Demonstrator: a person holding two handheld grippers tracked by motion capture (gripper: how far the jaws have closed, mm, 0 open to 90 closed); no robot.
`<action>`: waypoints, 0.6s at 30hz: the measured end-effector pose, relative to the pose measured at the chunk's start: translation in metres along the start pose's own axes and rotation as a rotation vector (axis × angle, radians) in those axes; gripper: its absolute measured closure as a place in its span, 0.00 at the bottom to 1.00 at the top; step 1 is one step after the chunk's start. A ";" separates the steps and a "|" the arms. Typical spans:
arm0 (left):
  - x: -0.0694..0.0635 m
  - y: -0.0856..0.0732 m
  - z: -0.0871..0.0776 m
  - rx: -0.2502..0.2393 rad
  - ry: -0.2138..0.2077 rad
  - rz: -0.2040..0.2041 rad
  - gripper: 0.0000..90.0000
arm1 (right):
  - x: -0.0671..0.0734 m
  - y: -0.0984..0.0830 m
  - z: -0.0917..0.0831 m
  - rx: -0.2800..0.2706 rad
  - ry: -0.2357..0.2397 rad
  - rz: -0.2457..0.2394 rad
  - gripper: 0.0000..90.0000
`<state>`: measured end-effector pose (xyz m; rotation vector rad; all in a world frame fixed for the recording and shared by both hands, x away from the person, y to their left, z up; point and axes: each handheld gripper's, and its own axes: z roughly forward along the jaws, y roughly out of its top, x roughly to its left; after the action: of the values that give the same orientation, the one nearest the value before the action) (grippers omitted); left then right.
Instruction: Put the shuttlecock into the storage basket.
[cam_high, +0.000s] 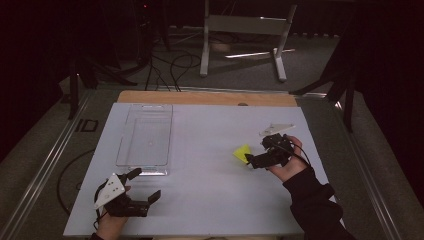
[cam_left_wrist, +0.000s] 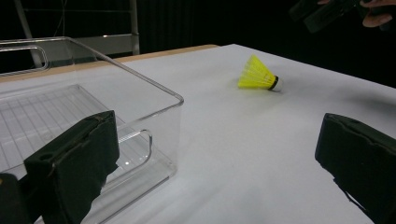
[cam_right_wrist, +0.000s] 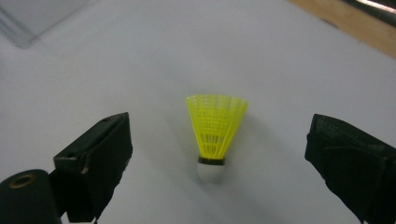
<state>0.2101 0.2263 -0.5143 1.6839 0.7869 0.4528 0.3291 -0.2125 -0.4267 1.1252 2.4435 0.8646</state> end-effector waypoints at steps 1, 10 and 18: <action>0.000 0.000 0.000 0.001 0.001 -0.001 0.01 | 0.000 0.000 0.002 0.007 0.003 -0.002 0.08; 0.000 0.000 0.000 0.002 -0.001 0.000 0.01 | 0.001 -0.002 0.024 0.111 0.028 0.016 0.08; 0.000 0.000 0.000 0.002 -0.002 -0.002 0.01 | 0.001 -0.006 0.042 0.169 0.047 0.009 0.08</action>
<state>0.2101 0.2260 -0.5144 1.6852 0.7870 0.4489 0.3463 -0.1981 -0.4629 1.1867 2.5923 0.7047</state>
